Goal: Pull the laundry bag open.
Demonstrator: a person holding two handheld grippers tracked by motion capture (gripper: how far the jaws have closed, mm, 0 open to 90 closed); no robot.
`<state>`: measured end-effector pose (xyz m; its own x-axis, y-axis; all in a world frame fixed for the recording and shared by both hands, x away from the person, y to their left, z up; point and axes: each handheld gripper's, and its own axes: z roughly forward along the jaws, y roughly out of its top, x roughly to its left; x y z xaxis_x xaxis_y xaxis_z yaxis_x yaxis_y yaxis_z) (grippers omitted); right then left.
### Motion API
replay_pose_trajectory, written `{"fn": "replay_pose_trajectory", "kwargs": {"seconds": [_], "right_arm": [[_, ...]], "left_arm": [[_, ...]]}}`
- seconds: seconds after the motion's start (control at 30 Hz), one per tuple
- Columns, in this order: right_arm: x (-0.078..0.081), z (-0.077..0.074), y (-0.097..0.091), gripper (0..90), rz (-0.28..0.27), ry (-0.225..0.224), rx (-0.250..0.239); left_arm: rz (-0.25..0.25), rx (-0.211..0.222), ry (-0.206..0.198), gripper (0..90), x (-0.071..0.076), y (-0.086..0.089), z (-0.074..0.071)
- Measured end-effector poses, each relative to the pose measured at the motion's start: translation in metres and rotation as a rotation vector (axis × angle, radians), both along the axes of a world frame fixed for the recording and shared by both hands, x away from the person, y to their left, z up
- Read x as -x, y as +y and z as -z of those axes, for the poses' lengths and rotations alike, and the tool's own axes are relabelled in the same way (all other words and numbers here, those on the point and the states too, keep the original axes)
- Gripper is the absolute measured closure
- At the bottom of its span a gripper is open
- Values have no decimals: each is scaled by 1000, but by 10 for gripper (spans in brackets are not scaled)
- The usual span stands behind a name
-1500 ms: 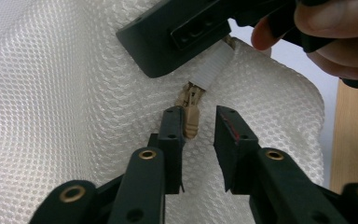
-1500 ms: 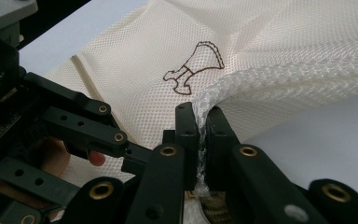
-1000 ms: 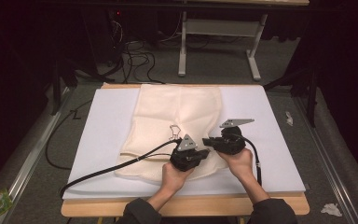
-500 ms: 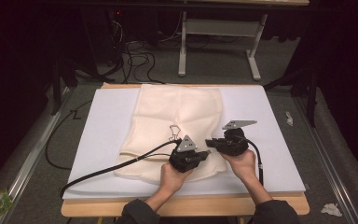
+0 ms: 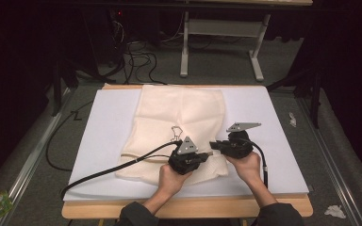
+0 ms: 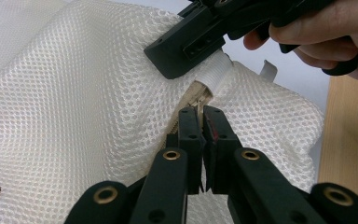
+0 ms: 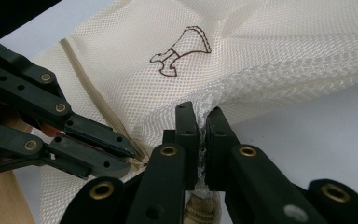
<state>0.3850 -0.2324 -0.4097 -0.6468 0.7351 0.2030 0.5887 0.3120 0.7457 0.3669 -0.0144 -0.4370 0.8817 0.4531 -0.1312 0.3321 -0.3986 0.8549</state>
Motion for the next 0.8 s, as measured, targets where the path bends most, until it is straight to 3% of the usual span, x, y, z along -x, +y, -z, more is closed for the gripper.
{"fn": "replay_pose_trajectory", "kwargs": {"seconds": [0.8], "right_arm": [[3,4,-4,881,-8,-3,-3]], "left_arm": [[0,-27,-2,871,1,4,-1]]}}
